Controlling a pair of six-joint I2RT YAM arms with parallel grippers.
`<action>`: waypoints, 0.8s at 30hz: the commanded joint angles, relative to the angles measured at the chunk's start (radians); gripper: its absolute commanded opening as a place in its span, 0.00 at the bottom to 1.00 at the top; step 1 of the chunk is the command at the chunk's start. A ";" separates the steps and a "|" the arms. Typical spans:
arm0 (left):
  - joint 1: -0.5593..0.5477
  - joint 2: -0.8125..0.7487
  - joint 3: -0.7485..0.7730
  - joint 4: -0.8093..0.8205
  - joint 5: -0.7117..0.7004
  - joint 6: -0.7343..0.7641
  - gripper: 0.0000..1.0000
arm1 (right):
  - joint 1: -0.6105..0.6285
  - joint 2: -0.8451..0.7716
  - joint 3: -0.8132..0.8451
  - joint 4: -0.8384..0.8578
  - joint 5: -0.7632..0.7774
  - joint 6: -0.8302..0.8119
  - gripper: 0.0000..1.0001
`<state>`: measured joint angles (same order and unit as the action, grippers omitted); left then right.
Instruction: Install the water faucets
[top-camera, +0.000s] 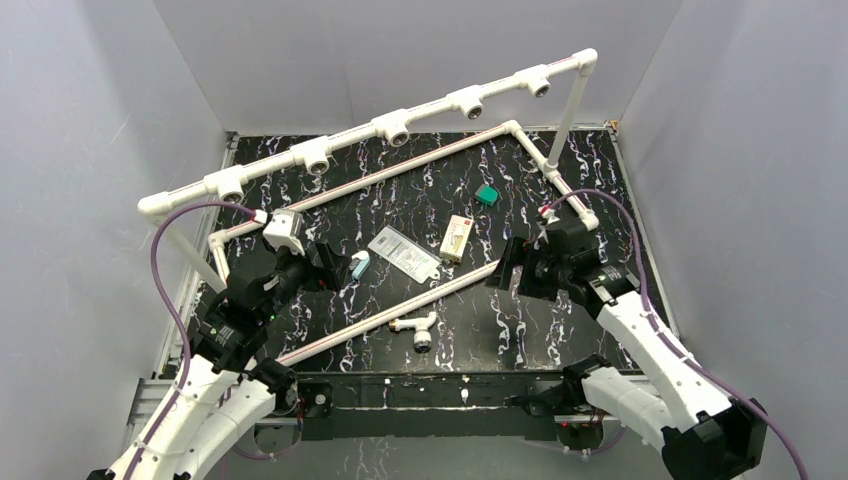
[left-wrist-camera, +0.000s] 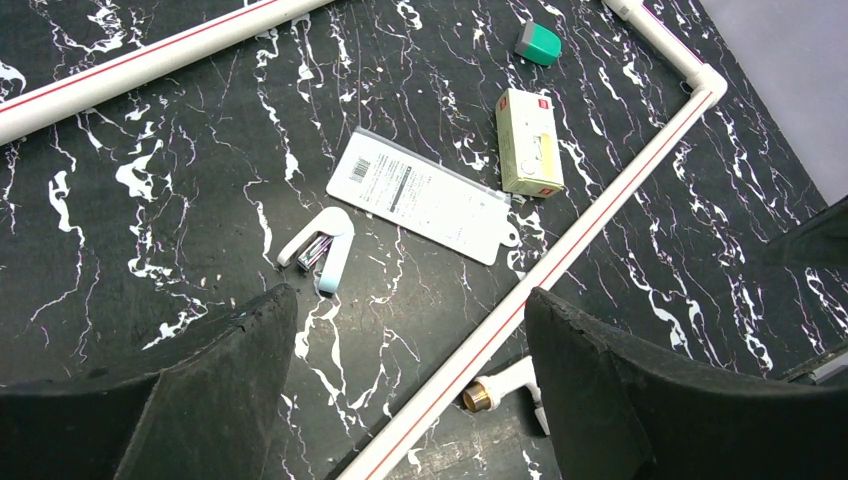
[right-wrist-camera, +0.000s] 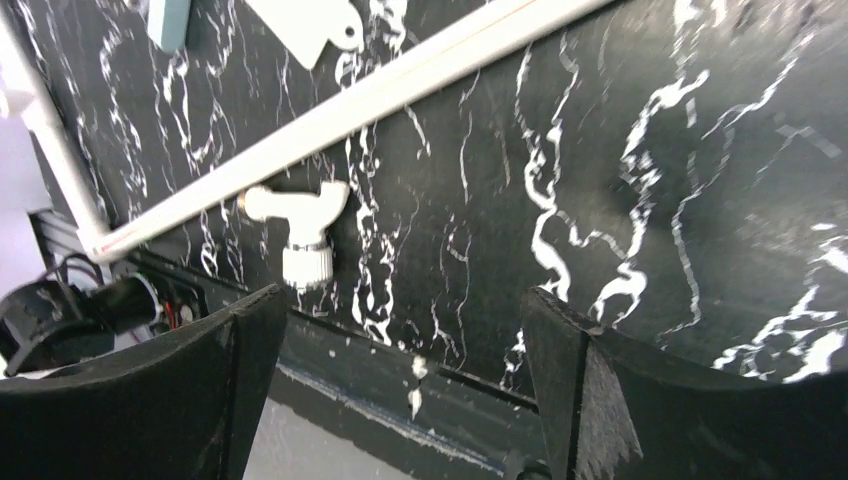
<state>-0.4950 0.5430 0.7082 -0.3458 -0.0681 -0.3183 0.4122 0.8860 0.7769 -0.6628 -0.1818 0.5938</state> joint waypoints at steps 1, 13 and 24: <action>-0.003 -0.004 -0.001 -0.013 0.002 -0.004 0.80 | 0.134 0.020 -0.036 -0.015 0.059 0.135 0.93; -0.002 -0.002 0.001 -0.022 -0.001 -0.005 0.80 | 0.582 0.272 -0.003 0.112 0.294 0.347 0.91; -0.002 0.011 0.003 -0.025 -0.012 -0.005 0.80 | 0.733 0.495 0.113 0.200 0.404 0.362 0.89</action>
<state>-0.4950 0.5457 0.7082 -0.3603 -0.0689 -0.3183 1.1172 1.3472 0.8211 -0.5156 0.1482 0.9348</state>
